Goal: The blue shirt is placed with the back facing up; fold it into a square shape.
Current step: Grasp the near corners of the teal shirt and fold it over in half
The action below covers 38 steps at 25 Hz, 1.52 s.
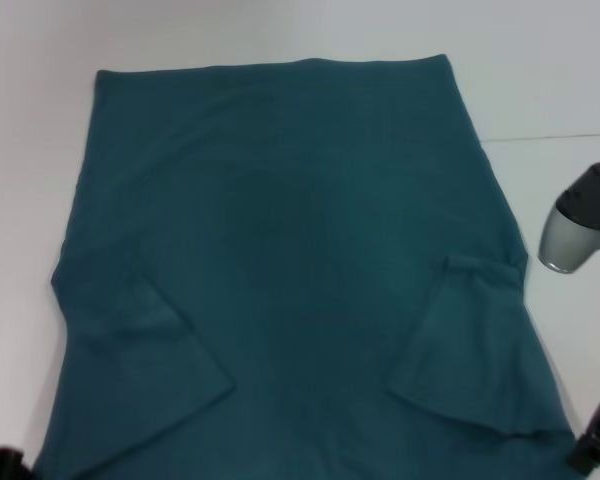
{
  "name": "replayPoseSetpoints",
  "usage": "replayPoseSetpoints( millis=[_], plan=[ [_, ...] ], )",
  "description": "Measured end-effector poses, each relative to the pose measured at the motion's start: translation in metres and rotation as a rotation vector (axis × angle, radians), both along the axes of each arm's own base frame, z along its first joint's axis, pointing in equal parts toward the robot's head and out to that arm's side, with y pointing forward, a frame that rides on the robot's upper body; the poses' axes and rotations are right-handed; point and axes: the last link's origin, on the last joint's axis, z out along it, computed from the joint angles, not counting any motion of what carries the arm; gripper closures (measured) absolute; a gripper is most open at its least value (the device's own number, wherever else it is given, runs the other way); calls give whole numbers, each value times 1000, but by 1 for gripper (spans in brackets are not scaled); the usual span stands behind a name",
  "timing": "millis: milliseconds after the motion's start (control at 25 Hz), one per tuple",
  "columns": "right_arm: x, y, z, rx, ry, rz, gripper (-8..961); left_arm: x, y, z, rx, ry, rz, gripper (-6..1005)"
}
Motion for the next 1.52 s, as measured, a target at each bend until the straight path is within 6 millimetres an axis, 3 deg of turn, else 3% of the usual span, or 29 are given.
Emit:
replayPoseSetpoints(
  millis=[400,720,1200,1520],
  plan=[
    [3,-21,-17,-109,20,-6,884,-1,-24,3,-114,-21,31,972],
    [5,-29,-23,-136,30,-23,884,-1,-32,2,-145,-53,13,972],
    [15,7,36,128,267,-19,884,9,-10,24,68,-248,-68,972],
    [2,31,65,323,417,-14,885,29,21,41,259,-348,-167,971]
  ],
)
